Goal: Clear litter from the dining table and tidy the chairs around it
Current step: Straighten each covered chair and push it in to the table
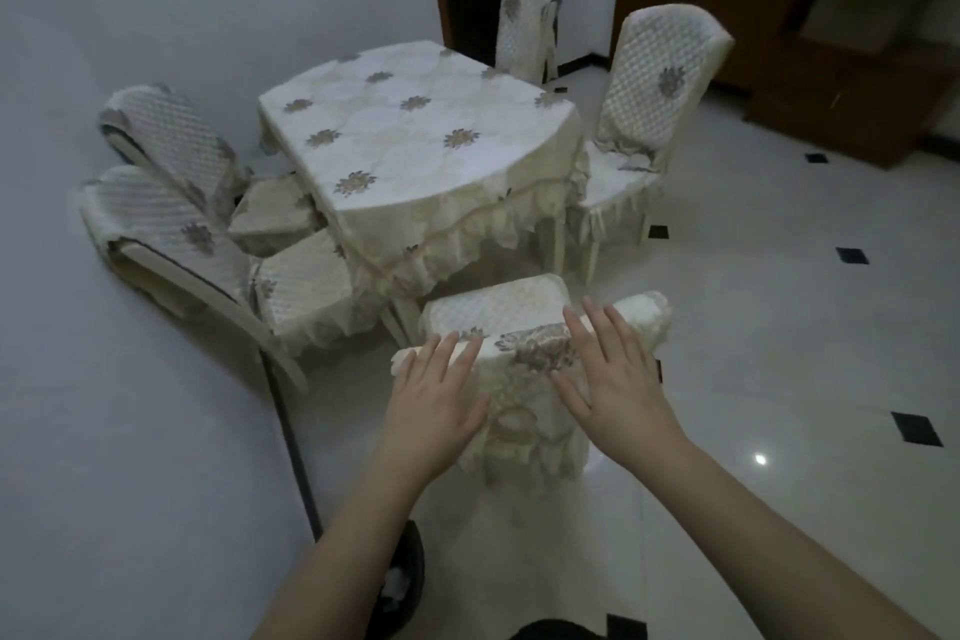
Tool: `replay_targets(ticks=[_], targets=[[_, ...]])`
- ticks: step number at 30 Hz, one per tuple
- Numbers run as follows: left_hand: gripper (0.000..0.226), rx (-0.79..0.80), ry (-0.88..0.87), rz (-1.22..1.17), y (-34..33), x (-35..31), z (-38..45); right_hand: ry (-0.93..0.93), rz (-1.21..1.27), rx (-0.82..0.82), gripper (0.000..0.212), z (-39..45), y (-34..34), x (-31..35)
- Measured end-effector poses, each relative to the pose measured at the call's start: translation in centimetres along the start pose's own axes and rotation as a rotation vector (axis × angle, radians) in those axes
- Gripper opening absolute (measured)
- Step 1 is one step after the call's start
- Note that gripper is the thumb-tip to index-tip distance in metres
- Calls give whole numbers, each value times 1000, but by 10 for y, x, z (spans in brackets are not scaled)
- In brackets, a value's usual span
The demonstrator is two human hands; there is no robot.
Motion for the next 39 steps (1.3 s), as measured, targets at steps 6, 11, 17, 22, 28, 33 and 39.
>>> replay_targets(ticks=[6, 11, 17, 22, 28, 33, 39], targets=[[70, 60, 42, -32, -22, -52, 18, 5, 0, -6, 66, -7, 18, -58], [73, 84, 103, 14, -32, -63, 26, 27, 24, 47, 68, -6, 12, -77], [74, 59, 137, 48, -41, -45, 33, 80, 47, 92, 72, 8, -10, -68], [75, 32, 203, 46, -56, -13, 49, 113, 49, 135, 70, 37, -32, -60], [91, 150, 219, 72, -75, 38, 65, 88, -124, 251, 78, 80, -75, -73], [75, 228, 99, -65, -104, 60, 81, 66, -185, 335, 62, 90, -107, -78], [45, 149, -101, -200, -116, 78, 98, 107, -123, 212, 57, 91, -114, -88]])
Point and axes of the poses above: each hand's wrist, its own z-axis towards the middle knuckle, its own y-axis out of the back of the hand, x = y × z, the point moved 3 cm from there along z, towards the middle knuckle, and after that the axes turned 2 degrees about y, right-handed, at the moved point
